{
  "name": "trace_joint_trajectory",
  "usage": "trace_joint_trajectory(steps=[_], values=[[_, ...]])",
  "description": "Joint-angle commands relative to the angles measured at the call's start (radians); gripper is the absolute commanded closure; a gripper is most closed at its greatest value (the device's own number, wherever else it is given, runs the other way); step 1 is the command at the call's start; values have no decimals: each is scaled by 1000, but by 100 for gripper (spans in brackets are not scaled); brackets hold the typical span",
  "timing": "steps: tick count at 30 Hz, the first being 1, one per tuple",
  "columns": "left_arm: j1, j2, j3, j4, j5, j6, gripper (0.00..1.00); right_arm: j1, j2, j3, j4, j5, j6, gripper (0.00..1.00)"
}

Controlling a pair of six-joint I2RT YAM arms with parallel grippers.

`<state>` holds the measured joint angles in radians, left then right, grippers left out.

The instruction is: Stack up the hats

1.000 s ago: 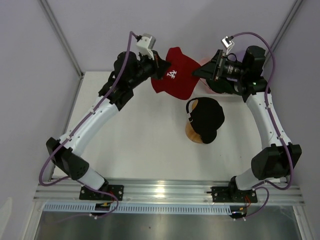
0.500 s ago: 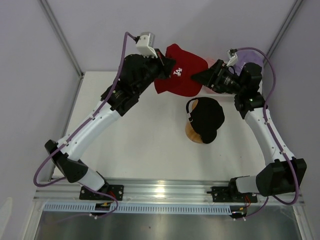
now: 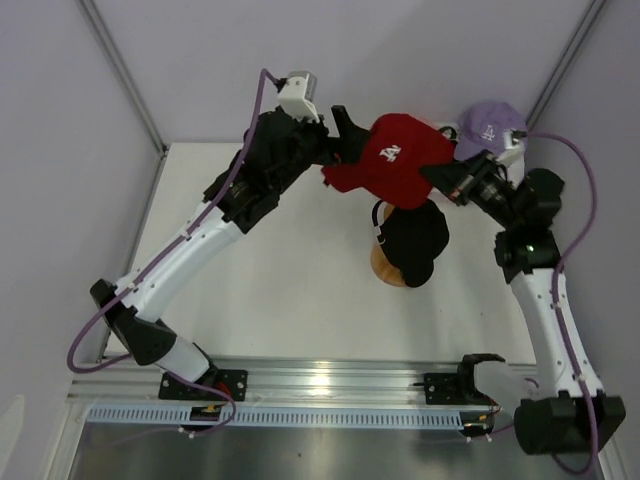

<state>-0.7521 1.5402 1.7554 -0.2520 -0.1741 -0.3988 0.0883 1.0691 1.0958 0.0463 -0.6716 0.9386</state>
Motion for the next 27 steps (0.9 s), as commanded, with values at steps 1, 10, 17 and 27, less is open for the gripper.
trace_joint_trajectory(steps=[1,10,17,27], values=[[28,-132,12,-1,19,35,1,-188,-148,-65,125,-5,149,100],[345,-279,-226,32,166,-110,0,-507,-261,-579,784,-264,740,100],[399,-212,-281,45,294,-123,0,-524,-230,-708,1204,-253,956,100],[396,-77,-307,129,499,-167,1,-530,-389,-640,721,-407,688,100]])
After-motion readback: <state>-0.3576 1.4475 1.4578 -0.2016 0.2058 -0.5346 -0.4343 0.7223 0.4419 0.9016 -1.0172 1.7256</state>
